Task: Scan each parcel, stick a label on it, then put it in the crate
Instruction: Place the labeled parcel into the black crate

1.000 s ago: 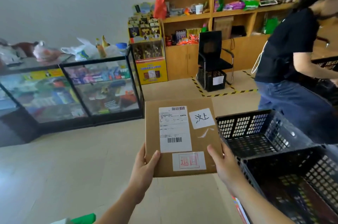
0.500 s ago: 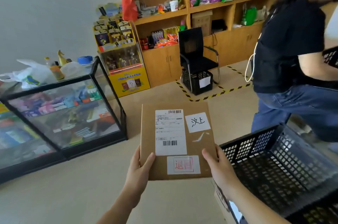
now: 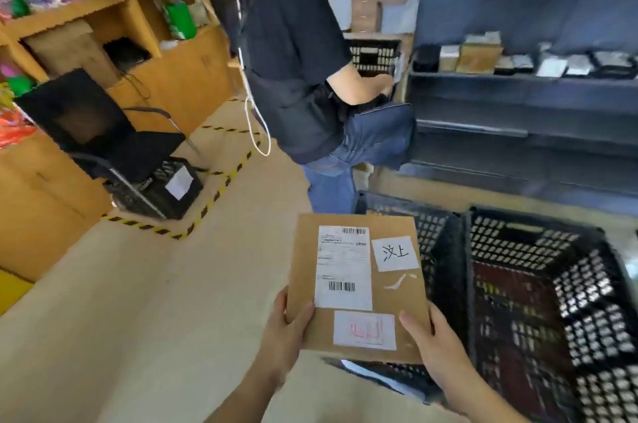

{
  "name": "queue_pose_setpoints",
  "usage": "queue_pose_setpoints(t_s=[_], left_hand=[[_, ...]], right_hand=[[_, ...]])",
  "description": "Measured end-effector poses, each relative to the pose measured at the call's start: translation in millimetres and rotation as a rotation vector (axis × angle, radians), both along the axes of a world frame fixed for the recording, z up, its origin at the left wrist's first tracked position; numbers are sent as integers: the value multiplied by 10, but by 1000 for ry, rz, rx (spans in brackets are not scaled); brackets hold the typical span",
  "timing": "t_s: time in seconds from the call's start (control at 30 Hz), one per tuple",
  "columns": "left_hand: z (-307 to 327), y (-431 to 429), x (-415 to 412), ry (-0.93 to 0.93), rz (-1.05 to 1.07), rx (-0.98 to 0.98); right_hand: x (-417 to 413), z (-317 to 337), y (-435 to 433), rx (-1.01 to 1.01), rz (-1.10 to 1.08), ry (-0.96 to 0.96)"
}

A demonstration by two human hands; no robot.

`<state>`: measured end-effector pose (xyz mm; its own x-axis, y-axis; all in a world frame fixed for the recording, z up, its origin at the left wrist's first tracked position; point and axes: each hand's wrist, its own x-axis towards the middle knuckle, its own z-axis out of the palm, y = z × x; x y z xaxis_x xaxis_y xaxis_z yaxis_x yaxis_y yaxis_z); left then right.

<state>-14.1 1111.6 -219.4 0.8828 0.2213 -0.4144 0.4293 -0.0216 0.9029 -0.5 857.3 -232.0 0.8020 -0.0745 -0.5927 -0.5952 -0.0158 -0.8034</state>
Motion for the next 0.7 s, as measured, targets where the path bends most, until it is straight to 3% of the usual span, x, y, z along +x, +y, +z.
queue_pose_setpoints(t_s=[0.27, 0.43, 0.7], left_hand=[[-511, -463, 1100, 225, -273, 38], [-1058, -779, 1843, 322, -350, 189], [-2410, -1201, 2705, 348, -394, 465]], right_hand=[[378, -464, -270, -96, -314, 218], [1012, -958, -456, -156, -325, 305], [1948, -2303, -761, -123, -368, 379]])
